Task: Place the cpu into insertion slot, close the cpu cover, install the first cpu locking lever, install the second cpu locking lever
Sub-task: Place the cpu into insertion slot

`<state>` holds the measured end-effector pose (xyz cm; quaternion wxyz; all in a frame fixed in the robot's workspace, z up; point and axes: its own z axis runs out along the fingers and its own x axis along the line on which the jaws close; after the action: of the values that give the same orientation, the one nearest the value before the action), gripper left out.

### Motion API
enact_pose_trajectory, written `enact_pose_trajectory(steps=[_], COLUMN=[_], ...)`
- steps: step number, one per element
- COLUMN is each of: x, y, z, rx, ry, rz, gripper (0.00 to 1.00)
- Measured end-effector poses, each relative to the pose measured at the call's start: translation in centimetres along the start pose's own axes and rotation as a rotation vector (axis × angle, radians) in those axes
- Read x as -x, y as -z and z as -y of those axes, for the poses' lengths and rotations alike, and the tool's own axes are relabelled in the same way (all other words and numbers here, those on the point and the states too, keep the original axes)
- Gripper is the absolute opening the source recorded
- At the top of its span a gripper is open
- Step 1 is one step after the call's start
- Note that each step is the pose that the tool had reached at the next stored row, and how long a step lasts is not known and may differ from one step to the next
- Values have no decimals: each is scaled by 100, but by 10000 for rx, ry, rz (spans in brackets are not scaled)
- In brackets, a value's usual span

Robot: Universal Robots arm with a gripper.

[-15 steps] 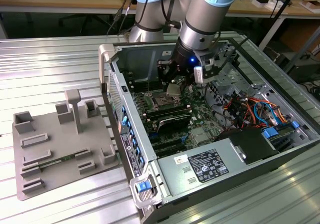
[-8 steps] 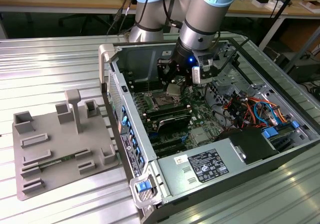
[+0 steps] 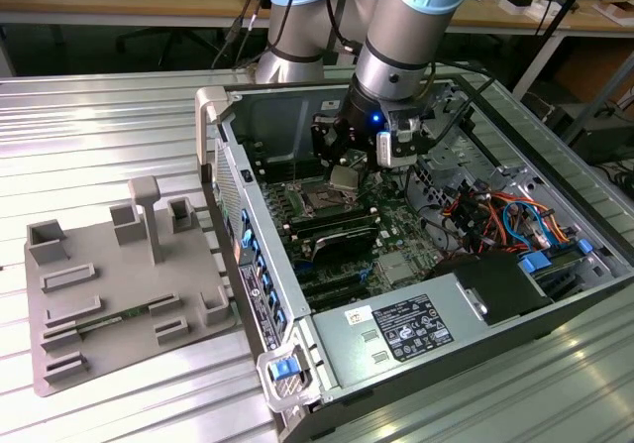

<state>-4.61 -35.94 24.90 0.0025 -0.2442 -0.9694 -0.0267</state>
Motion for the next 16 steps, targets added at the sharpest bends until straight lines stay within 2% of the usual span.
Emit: enact_pose_trajectory(steps=[6,10,16], x=[0,0,0], y=[-3,-7,-10], z=[0,0,0], rx=[-7,-18,-30], ry=[-477,-1011,-1479], rz=[33,71,106], gripper=[55,55,55])
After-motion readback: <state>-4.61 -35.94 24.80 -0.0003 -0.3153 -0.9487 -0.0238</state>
